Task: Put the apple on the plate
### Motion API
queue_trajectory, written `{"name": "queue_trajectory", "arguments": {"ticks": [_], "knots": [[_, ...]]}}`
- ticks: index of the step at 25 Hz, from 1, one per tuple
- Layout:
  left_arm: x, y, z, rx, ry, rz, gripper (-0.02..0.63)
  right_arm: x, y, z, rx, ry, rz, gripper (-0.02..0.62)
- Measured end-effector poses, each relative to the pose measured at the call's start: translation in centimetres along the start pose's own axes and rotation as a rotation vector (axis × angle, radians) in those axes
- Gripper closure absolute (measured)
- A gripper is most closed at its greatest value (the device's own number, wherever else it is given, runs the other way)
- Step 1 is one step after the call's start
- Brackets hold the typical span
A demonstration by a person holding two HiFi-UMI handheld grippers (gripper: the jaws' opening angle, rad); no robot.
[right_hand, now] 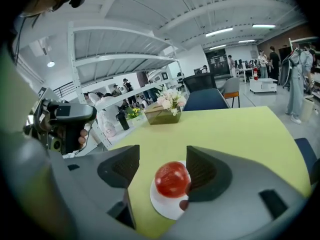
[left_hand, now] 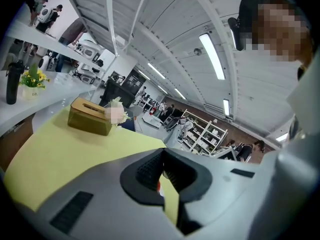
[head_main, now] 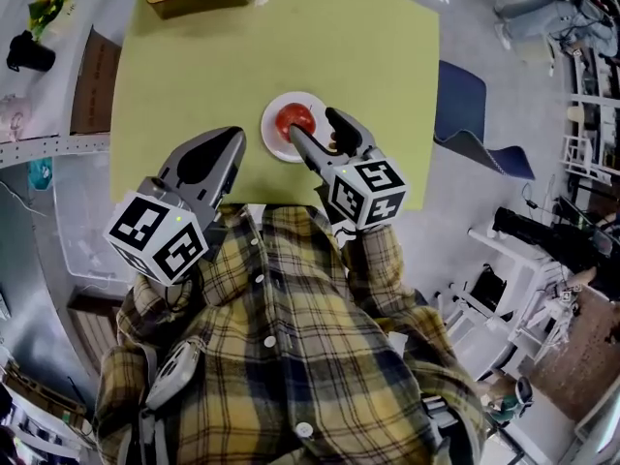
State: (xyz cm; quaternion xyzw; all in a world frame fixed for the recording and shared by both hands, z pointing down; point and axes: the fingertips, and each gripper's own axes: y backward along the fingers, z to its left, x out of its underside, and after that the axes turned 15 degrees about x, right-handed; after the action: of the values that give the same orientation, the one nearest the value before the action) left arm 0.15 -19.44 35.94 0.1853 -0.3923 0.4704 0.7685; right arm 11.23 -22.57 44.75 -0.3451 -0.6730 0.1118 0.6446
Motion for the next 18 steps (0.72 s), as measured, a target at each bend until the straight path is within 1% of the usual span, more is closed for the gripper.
{"name": "queue_trajectory", "arguments": {"ticks": [4, 8, 10, 12, 13, 14, 18], "knots": [[-1.2, -0.5, -1.3, 0.023, -0.03, -0.023, 0.598, -2.4, 2.6, 0.3, -0.005, -0.039, -0.072, 0.367], [-2.7, -1.1, -2.8, 0.057, -0.072, -0.041, 0.598, -5.9, 5.6, 0.9, -0.011, -0.067, -0.19, 0.435], [-3.5, -1.4, -3.4, 0.076, -0.082, -0.054, 0.598, -7.6, 7.0, 1.5, -0.003, -0.053, -0.243, 0.471], [-4.4, -1.5, -3.8, 0.089, -0.095, -0.064, 0.598, -9.1, 8.3, 2.0, 0.024, -0.007, -0.295, 0.505], [-4.7, -1.6, -4.0, 0.094, -0.103, -0.066, 0.598, -9.7, 8.9, 2.2, 0.037, 0.013, -0.318, 0.542], [-4.8, -1.8, -4.2, 0.098, -0.109, -0.067, 0.598, -10.2, 9.5, 2.4, 0.041, 0.023, -0.336, 0.562], [-4.6, -2.3, -4.8, 0.118, -0.115, -0.061, 0.598, -10.9, 11.1, 3.3, 0.018, 0.002, -0.368, 0.592]]}}
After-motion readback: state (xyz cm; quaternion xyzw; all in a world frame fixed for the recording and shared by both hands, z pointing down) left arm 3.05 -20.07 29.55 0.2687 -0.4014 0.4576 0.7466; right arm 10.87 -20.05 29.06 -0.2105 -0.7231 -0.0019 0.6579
